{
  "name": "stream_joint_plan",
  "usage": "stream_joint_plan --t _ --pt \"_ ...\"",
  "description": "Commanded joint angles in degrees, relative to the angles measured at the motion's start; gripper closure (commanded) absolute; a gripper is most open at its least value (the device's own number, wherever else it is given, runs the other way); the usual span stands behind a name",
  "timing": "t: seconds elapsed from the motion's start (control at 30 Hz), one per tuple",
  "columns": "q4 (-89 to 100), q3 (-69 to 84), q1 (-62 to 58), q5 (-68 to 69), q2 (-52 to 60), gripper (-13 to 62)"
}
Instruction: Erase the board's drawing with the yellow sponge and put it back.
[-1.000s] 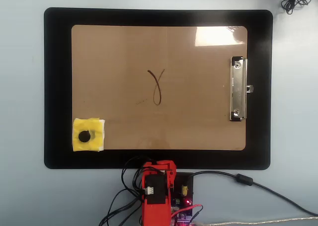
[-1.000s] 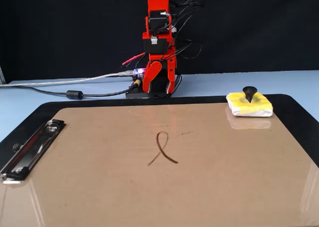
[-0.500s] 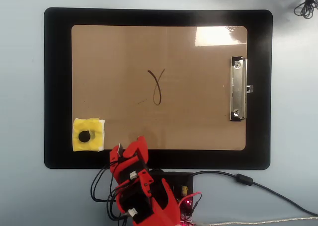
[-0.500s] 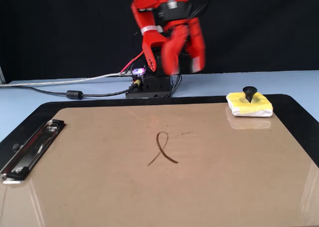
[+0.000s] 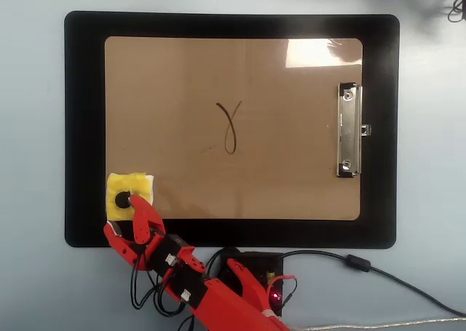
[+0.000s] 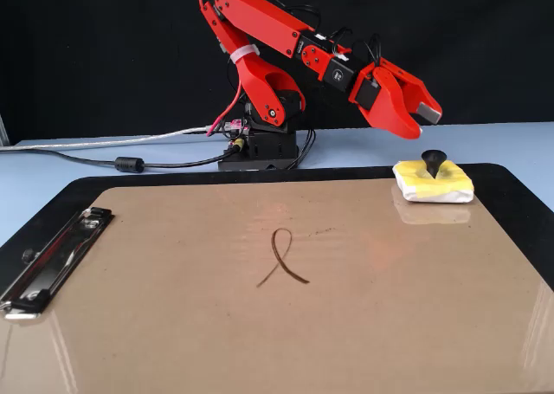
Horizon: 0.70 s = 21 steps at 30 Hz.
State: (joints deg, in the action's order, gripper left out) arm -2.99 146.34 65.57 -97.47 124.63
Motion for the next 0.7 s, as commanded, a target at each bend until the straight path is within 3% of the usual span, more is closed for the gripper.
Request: stream_joint_plan --t 0.0,0.43,0.67 --pt "4.22 -0.79 0.53 0.44 -2.11 16.4" --pt "5.45 -2.46 -2.46 0.53 -10.63 16.4" --pt "18.63 -2.90 -2.64 0.53 -21.18 16.4"
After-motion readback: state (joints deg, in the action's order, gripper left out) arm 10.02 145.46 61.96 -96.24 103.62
